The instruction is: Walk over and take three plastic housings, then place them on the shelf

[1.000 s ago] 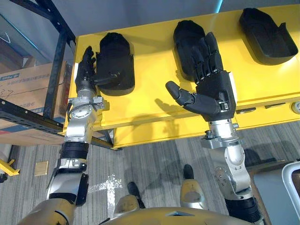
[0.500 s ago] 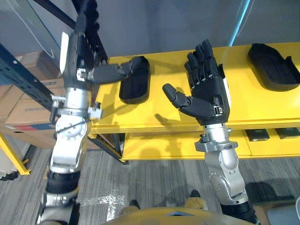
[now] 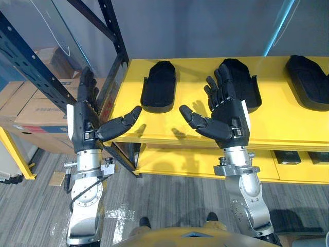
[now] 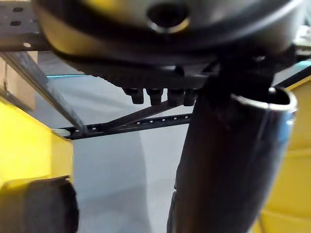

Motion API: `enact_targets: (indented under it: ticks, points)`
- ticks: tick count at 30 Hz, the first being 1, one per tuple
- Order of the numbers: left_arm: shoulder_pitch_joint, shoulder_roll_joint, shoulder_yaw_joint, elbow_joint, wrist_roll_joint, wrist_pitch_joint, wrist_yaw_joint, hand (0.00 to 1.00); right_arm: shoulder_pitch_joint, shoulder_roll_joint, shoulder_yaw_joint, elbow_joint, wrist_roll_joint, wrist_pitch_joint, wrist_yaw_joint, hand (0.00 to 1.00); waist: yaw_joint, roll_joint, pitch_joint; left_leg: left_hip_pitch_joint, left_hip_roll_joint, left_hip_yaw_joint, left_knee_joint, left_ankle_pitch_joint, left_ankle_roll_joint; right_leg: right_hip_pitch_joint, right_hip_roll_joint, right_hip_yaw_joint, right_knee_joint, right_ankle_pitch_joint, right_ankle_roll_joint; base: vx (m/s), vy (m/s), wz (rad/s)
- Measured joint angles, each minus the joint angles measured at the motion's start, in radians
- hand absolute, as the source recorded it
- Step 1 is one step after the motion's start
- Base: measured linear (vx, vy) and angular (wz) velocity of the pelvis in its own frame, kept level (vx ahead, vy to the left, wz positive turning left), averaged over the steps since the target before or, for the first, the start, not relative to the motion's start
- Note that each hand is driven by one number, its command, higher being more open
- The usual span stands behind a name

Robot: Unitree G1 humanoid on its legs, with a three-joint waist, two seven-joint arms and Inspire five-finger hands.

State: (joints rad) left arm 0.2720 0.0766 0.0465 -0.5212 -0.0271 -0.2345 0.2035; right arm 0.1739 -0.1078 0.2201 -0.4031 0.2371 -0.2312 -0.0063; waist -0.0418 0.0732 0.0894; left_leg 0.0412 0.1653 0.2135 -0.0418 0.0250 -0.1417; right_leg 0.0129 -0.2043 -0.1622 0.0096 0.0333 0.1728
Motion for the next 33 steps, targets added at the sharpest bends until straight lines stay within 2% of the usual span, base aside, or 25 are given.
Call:
enact_targets:
  ticks: [4, 8, 11, 20, 25, 33]
  points:
    - [0.013, -0.026, -0.023, -0.030, -0.021, -0.050, 0.022, 1.00, -0.003, -0.002, 0.050, 0.083, -0.118, 0.000, -0.027, 1.00, 0.015, -0.003, 0.000, -0.002, 0.000, -0.015, 0.000, 0.000, 0.000, 0.009, 0.000, -0.016, -0.002, 0.000, 0.000, -0.01, -0.006, 0.08]
    - [0.040, -0.035, -0.051, -0.028, -0.058, -0.050, 0.014, 1.00, -0.041, -0.011, 0.105, 0.195, -0.255, 0.000, -0.083, 1.00, 0.017, -0.017, 0.000, -0.015, 0.000, -0.037, 0.000, 0.004, -0.001, 0.016, 0.000, -0.040, -0.003, -0.001, -0.002, -0.04, -0.007, 0.20]
    - [0.063, -0.034, -0.086, -0.018, -0.068, -0.050, 0.006, 1.00, -0.046, -0.012, 0.126, 0.243, -0.307, 0.006, -0.141, 1.00, 0.043, -0.029, 0.004, -0.017, 0.000, -0.055, -0.005, 0.012, -0.002, 0.024, 0.000, -0.056, -0.003, -0.002, -0.003, -0.03, -0.006, 0.14]
    - [0.089, -0.031, -0.157, -0.018, -0.169, -0.054, -0.045, 1.00, -0.167, -0.010, 0.140, 0.392, -0.360, 0.018, -0.281, 1.00, 0.066, -0.032, 0.004, -0.024, -0.002, -0.088, -0.035, 0.043, -0.002, 0.027, 0.001, -0.095, -0.002, -0.003, -0.004, -0.02, -0.008, 0.12]
    - [0.090, -0.031, -0.192, -0.018, -0.192, -0.054, -0.061, 1.00, -0.202, 0.010, 0.136, 0.446, -0.389, 0.050, -0.421, 1.00, 0.071, -0.032, 0.004, -0.033, -0.003, -0.108, -0.041, 0.055, 0.000, 0.029, 0.001, -0.110, -0.002, -0.003, -0.005, -0.01, -0.008, 0.10]
    - [0.090, -0.030, -0.196, -0.016, -0.196, -0.055, -0.054, 1.00, -0.281, 0.036, 0.080, 0.524, -0.427, 0.091, -0.511, 1.00, 0.071, -0.031, 0.004, -0.034, -0.003, -0.117, -0.041, 0.060, 0.001, 0.032, 0.000, -0.121, 0.001, -0.005, -0.007, -0.01, -0.003, 0.02]
